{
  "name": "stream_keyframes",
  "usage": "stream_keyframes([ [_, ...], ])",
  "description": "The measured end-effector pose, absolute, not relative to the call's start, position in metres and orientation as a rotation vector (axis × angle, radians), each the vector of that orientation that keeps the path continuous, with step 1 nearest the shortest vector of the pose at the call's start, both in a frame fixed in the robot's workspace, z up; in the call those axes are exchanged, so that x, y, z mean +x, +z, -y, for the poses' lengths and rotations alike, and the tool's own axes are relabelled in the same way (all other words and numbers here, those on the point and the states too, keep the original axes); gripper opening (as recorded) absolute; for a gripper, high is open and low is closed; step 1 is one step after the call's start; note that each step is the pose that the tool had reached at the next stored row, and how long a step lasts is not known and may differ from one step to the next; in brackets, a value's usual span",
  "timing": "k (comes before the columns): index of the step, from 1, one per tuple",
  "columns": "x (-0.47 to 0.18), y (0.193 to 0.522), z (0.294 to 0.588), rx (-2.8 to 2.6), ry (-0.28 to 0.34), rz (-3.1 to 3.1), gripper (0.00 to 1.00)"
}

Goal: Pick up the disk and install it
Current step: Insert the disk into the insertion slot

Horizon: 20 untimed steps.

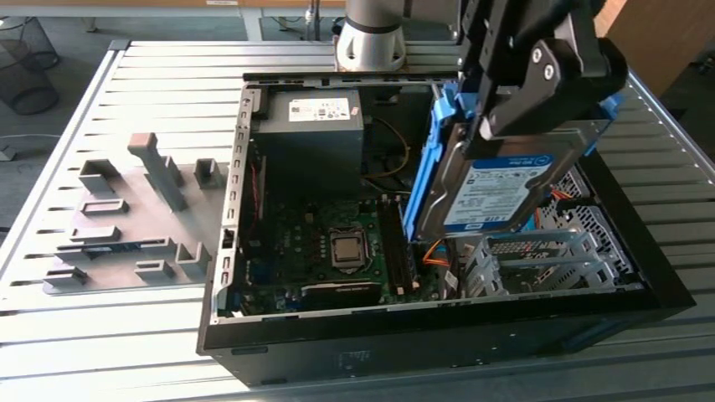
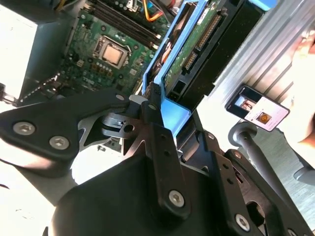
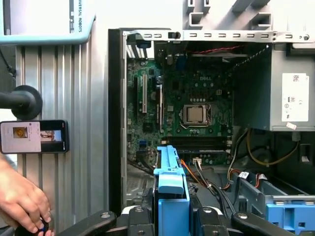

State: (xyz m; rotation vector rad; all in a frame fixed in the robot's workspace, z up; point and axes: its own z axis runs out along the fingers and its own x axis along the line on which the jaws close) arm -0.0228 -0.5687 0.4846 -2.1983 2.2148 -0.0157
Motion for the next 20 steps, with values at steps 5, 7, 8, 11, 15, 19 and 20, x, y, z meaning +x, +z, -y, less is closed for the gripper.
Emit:
stream_keyframes([
  [5, -0.013, 0.483, 0.574, -2.199, -0.015, -2.215, 0.36],
  [7, -0.005, 0.483, 0.575, -2.200, -0.013, -2.216, 0.36],
  [8, -0.001, 0.482, 0.575, -2.200, -0.012, -2.217, 0.36],
  [11, 0.011, 0.481, 0.575, -2.202, -0.007, -2.219, 0.36],
  [15, 0.024, 0.480, 0.576, -2.204, -0.003, -2.221, 0.36],
  [19, 0.036, 0.478, 0.576, -2.204, -0.002, -2.221, 0.36],
  [20, 0.039, 0.478, 0.576, -2.205, -0.002, -2.221, 0.36],
])
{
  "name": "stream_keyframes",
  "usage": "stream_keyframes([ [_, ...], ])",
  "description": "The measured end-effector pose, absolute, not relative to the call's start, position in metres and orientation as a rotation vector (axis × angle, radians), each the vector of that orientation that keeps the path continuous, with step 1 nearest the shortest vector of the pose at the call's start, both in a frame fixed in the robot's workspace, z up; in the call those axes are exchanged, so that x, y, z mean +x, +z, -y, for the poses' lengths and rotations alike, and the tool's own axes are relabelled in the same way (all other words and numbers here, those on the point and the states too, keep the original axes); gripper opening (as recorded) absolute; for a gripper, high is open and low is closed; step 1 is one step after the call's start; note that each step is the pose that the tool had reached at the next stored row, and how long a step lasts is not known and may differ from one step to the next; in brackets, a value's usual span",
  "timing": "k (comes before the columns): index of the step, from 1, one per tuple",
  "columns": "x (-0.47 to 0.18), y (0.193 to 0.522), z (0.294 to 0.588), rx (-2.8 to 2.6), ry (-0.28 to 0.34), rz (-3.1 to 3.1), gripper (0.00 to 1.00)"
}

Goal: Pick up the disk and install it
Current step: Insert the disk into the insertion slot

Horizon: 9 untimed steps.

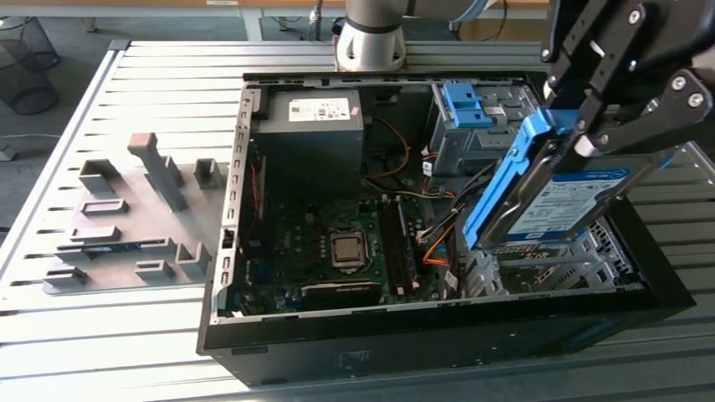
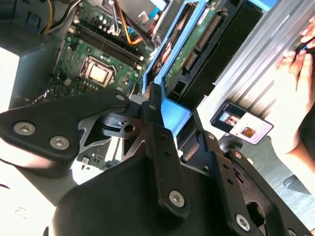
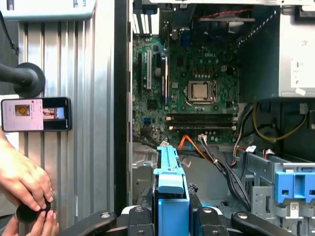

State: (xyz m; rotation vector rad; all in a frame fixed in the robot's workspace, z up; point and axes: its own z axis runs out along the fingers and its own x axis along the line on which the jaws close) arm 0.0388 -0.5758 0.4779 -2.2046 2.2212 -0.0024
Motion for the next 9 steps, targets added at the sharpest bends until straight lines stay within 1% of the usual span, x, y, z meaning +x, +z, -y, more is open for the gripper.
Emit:
stream_keyframes([
  [9, 0.055, 0.475, 0.576, -2.205, -0.003, -2.222, 0.36],
])
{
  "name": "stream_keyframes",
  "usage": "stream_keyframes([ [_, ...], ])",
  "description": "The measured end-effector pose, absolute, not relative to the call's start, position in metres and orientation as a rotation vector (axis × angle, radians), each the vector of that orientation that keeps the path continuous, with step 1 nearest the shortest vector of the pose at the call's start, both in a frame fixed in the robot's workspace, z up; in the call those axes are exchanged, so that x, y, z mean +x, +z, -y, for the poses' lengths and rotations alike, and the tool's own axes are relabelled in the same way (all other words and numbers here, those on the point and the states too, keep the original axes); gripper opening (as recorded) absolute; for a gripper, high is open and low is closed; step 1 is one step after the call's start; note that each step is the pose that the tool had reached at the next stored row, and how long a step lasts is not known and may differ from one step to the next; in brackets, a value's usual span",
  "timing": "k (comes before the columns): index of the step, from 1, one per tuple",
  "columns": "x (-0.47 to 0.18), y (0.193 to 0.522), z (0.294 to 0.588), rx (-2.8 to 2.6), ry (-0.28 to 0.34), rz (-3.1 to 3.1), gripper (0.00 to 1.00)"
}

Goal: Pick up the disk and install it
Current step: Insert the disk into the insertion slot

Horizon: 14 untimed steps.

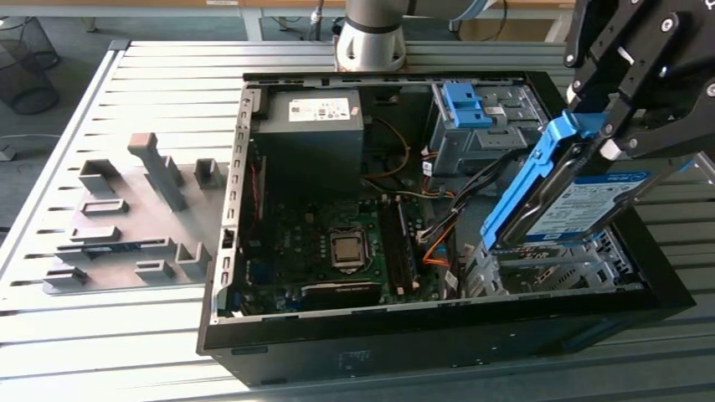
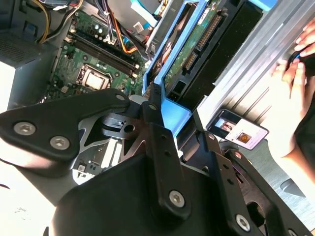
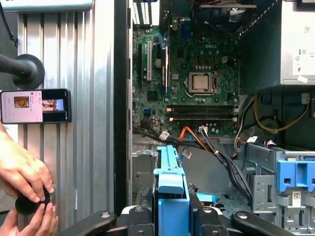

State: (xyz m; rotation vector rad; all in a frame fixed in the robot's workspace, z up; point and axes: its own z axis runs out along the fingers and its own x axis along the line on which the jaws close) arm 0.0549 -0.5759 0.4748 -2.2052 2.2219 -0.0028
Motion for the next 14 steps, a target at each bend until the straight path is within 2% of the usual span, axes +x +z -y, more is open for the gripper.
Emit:
stream_keyframes([
  [14, 0.0628, 0.4689, 0.5759, -2.190, -0.005, -2.234, 0.36],
])
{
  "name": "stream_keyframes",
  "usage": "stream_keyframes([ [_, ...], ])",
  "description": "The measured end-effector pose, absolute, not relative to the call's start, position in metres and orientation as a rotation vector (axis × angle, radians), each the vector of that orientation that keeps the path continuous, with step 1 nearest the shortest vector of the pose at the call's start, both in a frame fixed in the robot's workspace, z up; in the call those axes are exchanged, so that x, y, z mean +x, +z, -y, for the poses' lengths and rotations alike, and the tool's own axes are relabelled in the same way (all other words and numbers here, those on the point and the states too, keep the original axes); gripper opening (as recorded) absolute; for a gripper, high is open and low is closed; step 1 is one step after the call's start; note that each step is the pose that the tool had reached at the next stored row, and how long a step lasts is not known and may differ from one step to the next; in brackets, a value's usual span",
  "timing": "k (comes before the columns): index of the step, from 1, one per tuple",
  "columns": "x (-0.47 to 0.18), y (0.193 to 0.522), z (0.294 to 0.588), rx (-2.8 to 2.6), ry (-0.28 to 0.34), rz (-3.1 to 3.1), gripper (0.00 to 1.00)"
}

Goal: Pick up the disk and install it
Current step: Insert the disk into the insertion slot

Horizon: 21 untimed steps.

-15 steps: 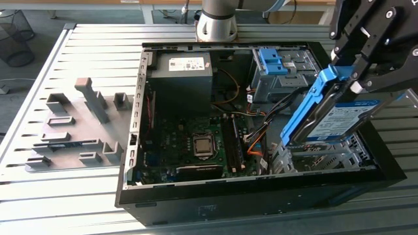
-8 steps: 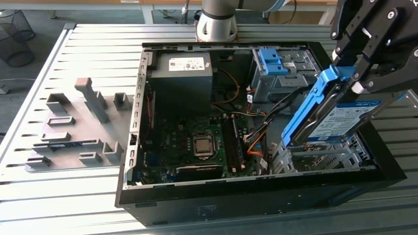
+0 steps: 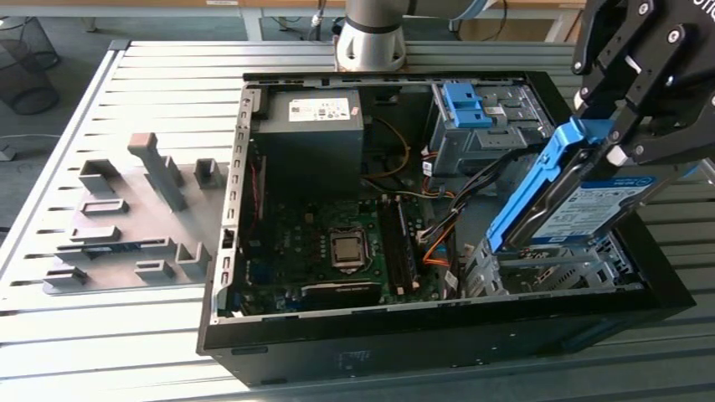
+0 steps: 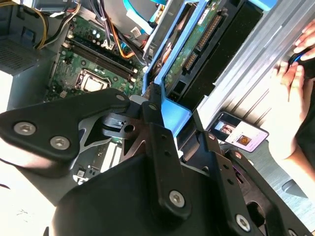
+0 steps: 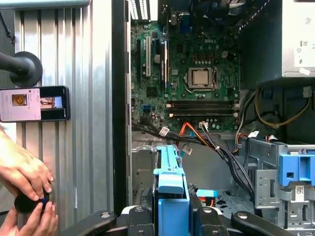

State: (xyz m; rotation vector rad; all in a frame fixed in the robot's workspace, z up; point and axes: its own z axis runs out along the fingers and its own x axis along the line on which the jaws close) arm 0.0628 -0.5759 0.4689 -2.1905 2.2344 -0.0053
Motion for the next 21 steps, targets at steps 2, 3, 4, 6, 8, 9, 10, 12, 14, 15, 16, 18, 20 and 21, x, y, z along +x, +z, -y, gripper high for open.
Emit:
stream_keyframes([
  [2, 0.063, 0.468, 0.576, -2.188, -0.011, -2.232, 0.36],
  [3, 0.063, 0.468, 0.576, -2.186, -0.015, -2.230, 0.36],
  [4, 0.063, 0.467, 0.576, -2.184, -0.019, -2.228, 0.36],
  [6, 0.063, 0.465, 0.576, -2.181, -0.026, -2.224, 0.36],
  [8, 0.063, 0.463, 0.576, -2.180, -0.026, -2.225, 0.36],
  [9, 0.063, 0.462, 0.575, -2.178, -0.026, -2.228, 0.36],
  [10, 0.064, 0.462, 0.575, -2.176, -0.026, -2.230, 0.36],
  [12, 0.065, 0.461, 0.574, -2.175, -0.026, -2.230, 0.36],
  [14, 0.066, 0.460, 0.573, -2.175, -0.026, -2.230, 0.36],
  [15, 0.066, 0.460, 0.573, -2.175, -0.026, -2.230, 0.36],
  [16, 0.066, 0.459, 0.572, -2.175, -0.026, -2.230, 0.36],
  [18, 0.067, 0.458, 0.572, -2.175, -0.026, -2.230, 0.36],
  [20, 0.067, 0.457, 0.571, -2.175, -0.026, -2.230, 0.36],
  [21, 0.067, 0.457, 0.571, -2.175, -0.026, -2.230, 0.36],
])
